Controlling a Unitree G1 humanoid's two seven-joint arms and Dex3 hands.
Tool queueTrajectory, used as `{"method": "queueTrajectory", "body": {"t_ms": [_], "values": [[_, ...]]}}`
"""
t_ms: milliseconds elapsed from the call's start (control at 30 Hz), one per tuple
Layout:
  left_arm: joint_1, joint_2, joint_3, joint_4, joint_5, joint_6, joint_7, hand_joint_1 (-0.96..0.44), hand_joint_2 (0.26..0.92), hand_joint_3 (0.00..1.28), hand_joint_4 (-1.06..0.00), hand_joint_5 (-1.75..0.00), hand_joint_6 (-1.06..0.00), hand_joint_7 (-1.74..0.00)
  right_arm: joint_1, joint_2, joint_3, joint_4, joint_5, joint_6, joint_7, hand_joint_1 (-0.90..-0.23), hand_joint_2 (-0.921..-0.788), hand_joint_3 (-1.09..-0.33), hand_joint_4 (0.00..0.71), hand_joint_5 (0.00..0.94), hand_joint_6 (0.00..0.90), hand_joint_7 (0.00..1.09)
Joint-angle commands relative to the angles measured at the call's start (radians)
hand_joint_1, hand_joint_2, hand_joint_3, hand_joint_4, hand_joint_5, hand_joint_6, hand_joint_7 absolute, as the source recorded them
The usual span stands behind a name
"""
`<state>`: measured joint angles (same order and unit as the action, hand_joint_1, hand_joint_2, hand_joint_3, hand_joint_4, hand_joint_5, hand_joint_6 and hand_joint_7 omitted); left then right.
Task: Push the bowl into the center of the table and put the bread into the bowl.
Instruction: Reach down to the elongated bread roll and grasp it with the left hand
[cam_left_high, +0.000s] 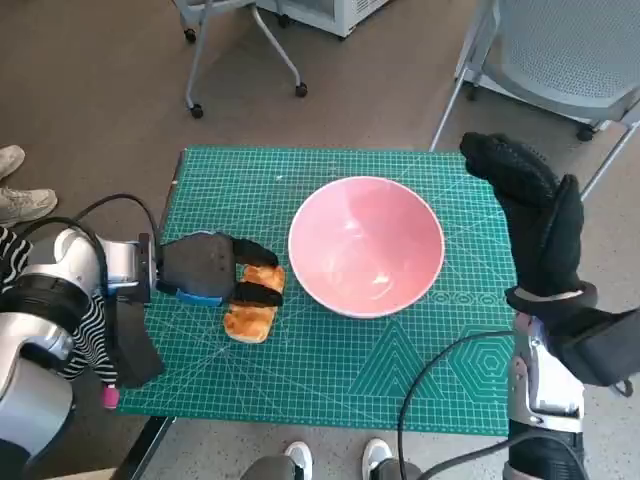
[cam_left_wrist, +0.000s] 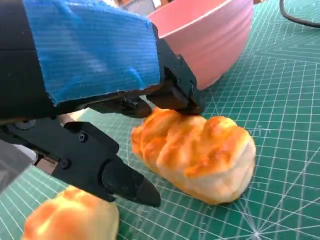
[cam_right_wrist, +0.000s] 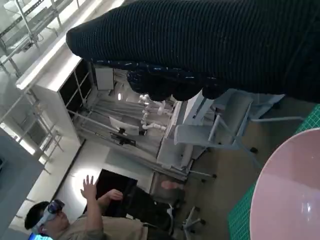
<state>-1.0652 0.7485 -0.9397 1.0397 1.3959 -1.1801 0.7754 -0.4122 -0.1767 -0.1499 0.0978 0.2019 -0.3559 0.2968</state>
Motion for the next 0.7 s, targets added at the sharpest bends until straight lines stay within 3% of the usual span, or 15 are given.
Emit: {"method": "queueTrajectory", "body": {"t_ms": [33,67,167,333,700], "values": [[-0.002,-0.012,-0.023,0.033,-0.018,-0.026,-0.042,-0.11,0.896,0.08,-0.75,-0.57,-0.68,-0.99,0.024,0.003,-0.004,0.007,0.009,0.013,-0.008,-0.736,-0.921,-0.71,0.208,0.003,0.096,0.6],[-0.001,-0.014,-0.024,0.036,-0.022,-0.027,-0.046,-0.07,0.905,0.08,-0.71,-0.75,-0.65,-1.1,0.025,0.004,-0.004,0.008,0.009,0.013,-0.009,-0.735,-0.921,-0.71,0.209,0.003,0.097,0.59],[0.005,-0.02,-0.029,0.049,-0.035,-0.024,-0.062,-0.02,0.915,0.08,-0.69,-0.94,-0.64,-1.23,0.026,0.005,-0.003,0.006,0.009,0.013,-0.01,-0.735,-0.921,-0.711,0.209,0.003,0.099,0.59],[0.013,-0.028,-0.037,0.067,-0.048,-0.011,-0.083,0.0,0.919,0.03,-0.76,-0.96,-0.66,-1.23,0.025,0.006,-0.001,0.007,0.007,0.012,-0.013,-0.734,-0.921,-0.717,0.209,0.003,0.1,0.59],[0.028,-0.022,-0.035,0.076,-0.104,-0.005,-0.129,0.0,0.92,0.03,-0.76,-0.99,-0.65,-1.23,0.023,0.01,0.001,0.014,0.004,0.009,-0.016,-0.733,-0.921,-0.719,0.21,0.003,0.099,0.58]]}}
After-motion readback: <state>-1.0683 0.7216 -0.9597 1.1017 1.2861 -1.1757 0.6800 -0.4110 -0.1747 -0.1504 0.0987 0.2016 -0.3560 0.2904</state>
